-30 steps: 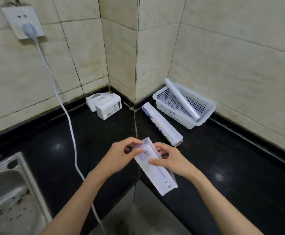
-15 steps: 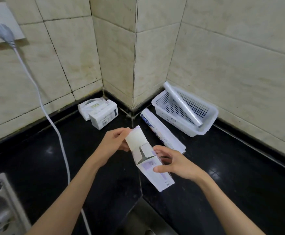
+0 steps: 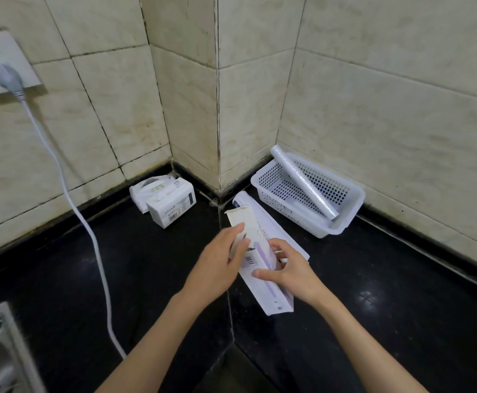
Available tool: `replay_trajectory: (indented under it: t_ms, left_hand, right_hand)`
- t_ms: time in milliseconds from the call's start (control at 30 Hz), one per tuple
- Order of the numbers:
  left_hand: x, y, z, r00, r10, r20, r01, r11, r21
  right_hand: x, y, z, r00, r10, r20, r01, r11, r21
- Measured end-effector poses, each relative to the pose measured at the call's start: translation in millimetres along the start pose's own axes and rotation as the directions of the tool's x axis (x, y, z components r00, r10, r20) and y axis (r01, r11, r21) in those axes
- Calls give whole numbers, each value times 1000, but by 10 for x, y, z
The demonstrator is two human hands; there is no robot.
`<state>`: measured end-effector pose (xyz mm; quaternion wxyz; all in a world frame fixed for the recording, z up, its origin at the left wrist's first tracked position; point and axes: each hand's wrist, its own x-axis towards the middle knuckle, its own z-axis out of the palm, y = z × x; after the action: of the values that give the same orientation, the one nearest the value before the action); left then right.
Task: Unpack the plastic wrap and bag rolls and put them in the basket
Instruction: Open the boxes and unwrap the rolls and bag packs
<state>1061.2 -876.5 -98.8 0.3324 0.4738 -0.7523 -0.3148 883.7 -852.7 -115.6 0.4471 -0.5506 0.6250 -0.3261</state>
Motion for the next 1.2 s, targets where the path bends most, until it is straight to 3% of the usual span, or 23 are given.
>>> replay_trajectory:
  t_ms: [100, 267, 433, 567, 700, 833, 967, 1067, 1200]
  left_hand:
    - [-45, -28, 67, 993, 7, 119, -10, 1000, 29]
    - [-53, -3, 63, 998, 19, 67, -28, 990, 137]
    - [-78, 174, 91, 982, -13, 187, 20, 999, -32]
    - [-94, 267, 127, 945, 72, 320, -102, 992, 78]
    - [-88, 220, 77, 916, 155, 369, -256, 936, 242]
    - [-113, 128, 20, 896, 121, 427, -284, 896, 342]
    - [-123, 100, 48, 872, 17, 490, -147, 963, 228]
    - [-133, 92, 107, 871, -3, 491, -2, 1000, 10]
    - [-76, 118, 132, 905, -19, 425, 166, 936, -311]
  right_hand:
    - [-20, 30, 6, 1000, -13, -6, 13, 1000, -18]
    - [-48, 82, -12, 999, -18, -48, 16, 999, -45]
    - [-73, 57, 7, 995, -76, -70, 70, 994, -90]
    - [-86, 38, 15, 993, -100, -68, 91, 987, -131]
    - [-97, 72, -6, 993, -99, -65, 87, 983, -163]
    - [-134, 110, -47, 994, -92, -65, 81, 985, -154]
    - [-126, 102, -84, 994, -90, -67, 79, 985, -156]
    - [-130, 113, -116, 995, -86, -56, 76, 984, -160]
    - [-87, -7, -246, 992, -128, 3, 122, 933, -340]
